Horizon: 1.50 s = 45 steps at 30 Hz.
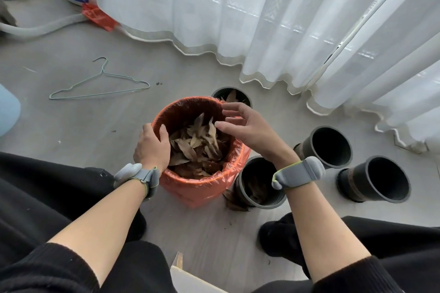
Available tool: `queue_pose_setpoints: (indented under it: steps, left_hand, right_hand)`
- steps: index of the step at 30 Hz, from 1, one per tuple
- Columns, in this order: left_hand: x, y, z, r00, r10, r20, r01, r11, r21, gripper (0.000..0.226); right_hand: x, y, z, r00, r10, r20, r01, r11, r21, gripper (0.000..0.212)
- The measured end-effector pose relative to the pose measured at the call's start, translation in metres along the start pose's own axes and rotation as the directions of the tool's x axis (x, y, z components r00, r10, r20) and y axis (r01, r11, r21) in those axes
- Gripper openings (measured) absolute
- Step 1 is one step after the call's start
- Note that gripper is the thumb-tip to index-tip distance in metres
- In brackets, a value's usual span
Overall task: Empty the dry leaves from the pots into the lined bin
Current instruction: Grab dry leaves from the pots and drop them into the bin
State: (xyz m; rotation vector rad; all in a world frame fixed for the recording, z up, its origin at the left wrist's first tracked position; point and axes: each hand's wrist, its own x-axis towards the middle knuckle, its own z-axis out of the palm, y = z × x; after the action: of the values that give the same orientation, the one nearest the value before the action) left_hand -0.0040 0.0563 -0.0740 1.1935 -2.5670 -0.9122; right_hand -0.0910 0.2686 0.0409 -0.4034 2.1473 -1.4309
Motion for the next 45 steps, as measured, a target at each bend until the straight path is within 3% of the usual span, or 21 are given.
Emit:
queue_pose_setpoints:
  steps: [4, 7, 11, 15, 19, 24, 27, 33, 40, 43, 45]
  left_hand:
    - [-0.001, 0.001, 0.0, 1.0, 0.001, -0.002, -0.001, 1.0, 0.003, 0.043]
    - [-0.001, -0.001, 0.0, 1.0, -0.009, -0.005, 0.009, 1.0, 0.008, 0.042]
    - [0.0, -0.001, 0.0, 1.0, -0.014, -0.007, 0.014, 1.0, 0.003, 0.042]
    - [0.001, 0.001, 0.003, 1.0, -0.002, -0.006, 0.002, 1.0, 0.015, 0.041]
    - [0.0, 0.002, 0.003, 1.0, 0.004, -0.002, -0.004, 1.0, 0.009, 0.04]
    - [0.0, -0.001, 0.002, 1.0, 0.002, -0.002, -0.002, 1.0, 0.018, 0.039]
    - [0.0, 0.0, 0.002, 1.0, 0.005, -0.002, -0.005, 1.0, 0.015, 0.038]
    - [0.002, 0.0, 0.003, 1.0, 0.009, -0.022, -0.009, 1.0, 0.028, 0.038]
    - [0.005, -0.005, 0.004, 0.999, -0.01, -0.041, 0.011, 0.999, 0.04, 0.039]
    - [0.006, -0.006, 0.005, 0.999, -0.007, -0.046, 0.009, 0.999, 0.039, 0.039]
    - [0.006, -0.006, 0.006, 0.999, -0.003, -0.043, 0.004, 1.0, 0.031, 0.04]
  right_hand:
    - [0.005, 0.027, -0.026, 0.98, 0.085, -0.181, -0.088, 0.996, -0.007, 0.033]
    - [0.008, 0.071, -0.048, 0.907, 0.256, -0.334, -0.318, 0.937, -0.145, 0.025]
    - [-0.006, 0.13, -0.045, 0.768, 0.619, -0.166, -0.639, 0.72, -0.27, 0.026]
    - [-0.013, 0.176, -0.008, 0.726, 0.685, -0.064, -0.626, 0.619, -0.473, 0.057]
    - [-0.012, 0.204, 0.021, 0.625, 0.765, -0.151, -0.686, 0.447, -0.574, 0.088]
    - [-0.006, 0.234, 0.04, 0.619, 0.74, -0.265, -0.688, 0.347, -0.638, 0.072]
    - [0.001, 0.246, 0.038, 0.646, 0.717, -0.262, -0.632, 0.309, -0.711, 0.058]
    - [0.009, 0.248, 0.02, 0.742, 0.595, -0.311, -0.599, 0.379, -0.705, 0.035]
    - [0.011, 0.214, -0.002, 0.816, 0.376, -0.439, -0.577, 0.569, -0.586, 0.022]
    - [0.006, 0.204, -0.012, 0.81, 0.418, -0.411, -0.575, 0.704, -0.417, 0.02]
    - [0.002, 0.194, -0.02, 0.759, 0.565, -0.324, -0.622, 0.776, -0.103, 0.023]
